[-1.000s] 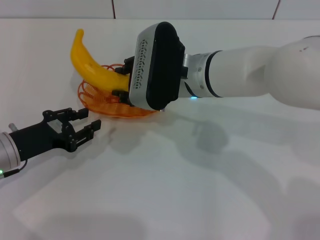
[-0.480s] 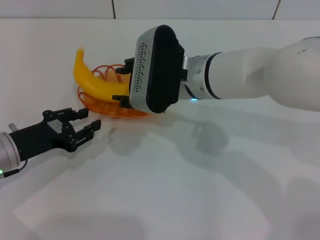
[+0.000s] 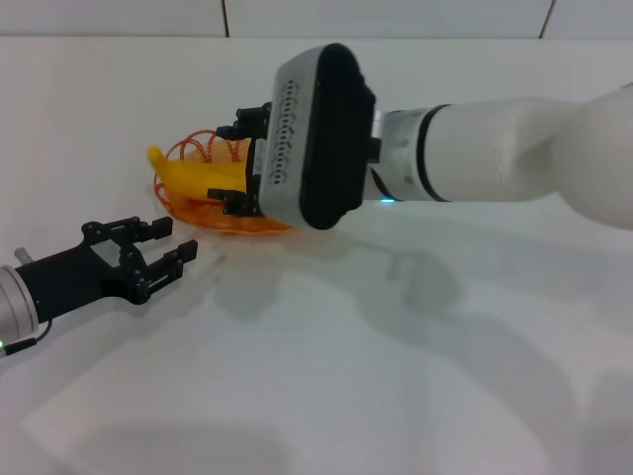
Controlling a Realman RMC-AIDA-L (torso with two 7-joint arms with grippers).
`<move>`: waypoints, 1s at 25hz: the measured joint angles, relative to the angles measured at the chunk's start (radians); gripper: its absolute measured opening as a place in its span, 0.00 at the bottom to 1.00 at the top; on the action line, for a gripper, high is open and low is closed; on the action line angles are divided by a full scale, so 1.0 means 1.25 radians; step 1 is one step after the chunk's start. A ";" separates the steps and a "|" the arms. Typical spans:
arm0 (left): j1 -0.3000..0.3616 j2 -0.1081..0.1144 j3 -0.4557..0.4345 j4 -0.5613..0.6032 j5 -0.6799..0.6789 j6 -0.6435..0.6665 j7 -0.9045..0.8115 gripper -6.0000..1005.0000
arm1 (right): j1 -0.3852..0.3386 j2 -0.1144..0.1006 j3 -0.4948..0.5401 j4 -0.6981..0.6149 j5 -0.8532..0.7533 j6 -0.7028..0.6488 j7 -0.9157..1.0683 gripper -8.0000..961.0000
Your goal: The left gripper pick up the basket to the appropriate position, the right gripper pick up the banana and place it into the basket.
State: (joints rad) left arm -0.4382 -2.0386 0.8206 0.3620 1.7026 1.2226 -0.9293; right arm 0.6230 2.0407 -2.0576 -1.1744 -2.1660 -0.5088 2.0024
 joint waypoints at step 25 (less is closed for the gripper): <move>0.002 -0.002 0.000 0.000 -0.005 0.000 0.001 0.47 | -0.167 -0.002 0.399 0.028 0.244 -0.398 -0.300 0.69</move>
State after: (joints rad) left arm -0.4356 -2.0409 0.8207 0.3615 1.6964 1.2226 -0.9280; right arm 0.4146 2.0386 -1.5594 -1.1395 -1.8605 -1.0069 1.6275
